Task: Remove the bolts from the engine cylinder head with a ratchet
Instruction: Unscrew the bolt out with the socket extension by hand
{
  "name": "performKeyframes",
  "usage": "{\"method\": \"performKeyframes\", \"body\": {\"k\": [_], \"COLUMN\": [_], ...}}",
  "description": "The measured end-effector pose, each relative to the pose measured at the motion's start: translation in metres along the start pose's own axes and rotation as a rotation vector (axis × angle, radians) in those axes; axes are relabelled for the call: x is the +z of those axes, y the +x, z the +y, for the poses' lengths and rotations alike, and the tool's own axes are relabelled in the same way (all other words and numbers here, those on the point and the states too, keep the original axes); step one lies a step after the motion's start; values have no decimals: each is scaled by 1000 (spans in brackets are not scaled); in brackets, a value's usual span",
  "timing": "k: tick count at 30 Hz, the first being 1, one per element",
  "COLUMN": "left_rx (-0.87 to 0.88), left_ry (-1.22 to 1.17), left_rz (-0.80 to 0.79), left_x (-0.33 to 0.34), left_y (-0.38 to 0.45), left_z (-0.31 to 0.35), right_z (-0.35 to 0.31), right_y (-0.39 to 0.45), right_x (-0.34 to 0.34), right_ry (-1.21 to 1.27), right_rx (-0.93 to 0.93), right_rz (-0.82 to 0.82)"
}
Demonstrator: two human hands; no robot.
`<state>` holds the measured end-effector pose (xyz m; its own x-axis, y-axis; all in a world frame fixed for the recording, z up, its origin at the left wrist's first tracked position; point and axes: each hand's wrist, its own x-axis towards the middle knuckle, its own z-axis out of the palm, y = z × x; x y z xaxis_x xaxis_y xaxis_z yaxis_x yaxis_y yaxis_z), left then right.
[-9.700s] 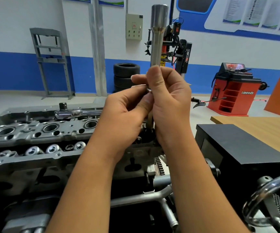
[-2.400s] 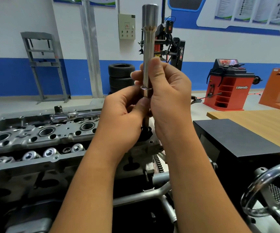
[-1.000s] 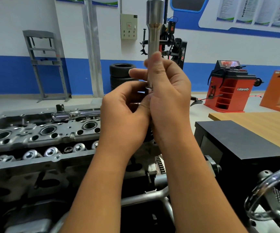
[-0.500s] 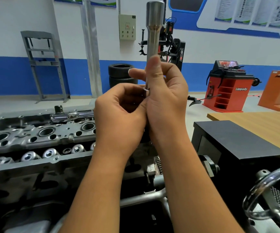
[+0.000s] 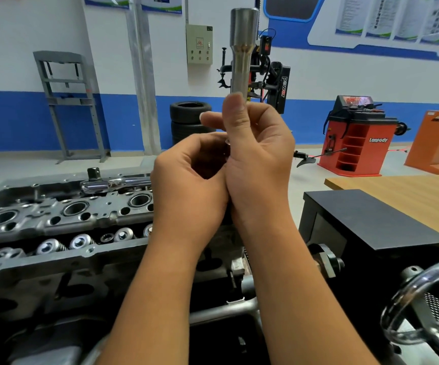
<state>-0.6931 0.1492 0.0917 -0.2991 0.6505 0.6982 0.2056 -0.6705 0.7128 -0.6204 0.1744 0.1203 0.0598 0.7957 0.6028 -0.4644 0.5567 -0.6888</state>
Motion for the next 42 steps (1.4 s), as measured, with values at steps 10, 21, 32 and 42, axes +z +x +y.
{"method": "performKeyframes", "body": {"k": [10, 21, 32, 42], "left_rx": [-22, -1, -103, -136], "left_ry": [-7, -62, -136, -165], "left_rz": [15, -27, -108, -53], "left_x": [0, -1, -4, -5], "left_y": [0, 0, 1, 1], "left_z": [0, 1, 6, 4], "right_z": [-4, -5, -11, -11], "right_y": [1, 5, 10, 12], "right_x": [-1, -3, -12, -21], "right_ry": [11, -25, -74, -160], "right_rx": [32, 27, 117, 50], "right_rz": [-10, -45, -146, -175]}}
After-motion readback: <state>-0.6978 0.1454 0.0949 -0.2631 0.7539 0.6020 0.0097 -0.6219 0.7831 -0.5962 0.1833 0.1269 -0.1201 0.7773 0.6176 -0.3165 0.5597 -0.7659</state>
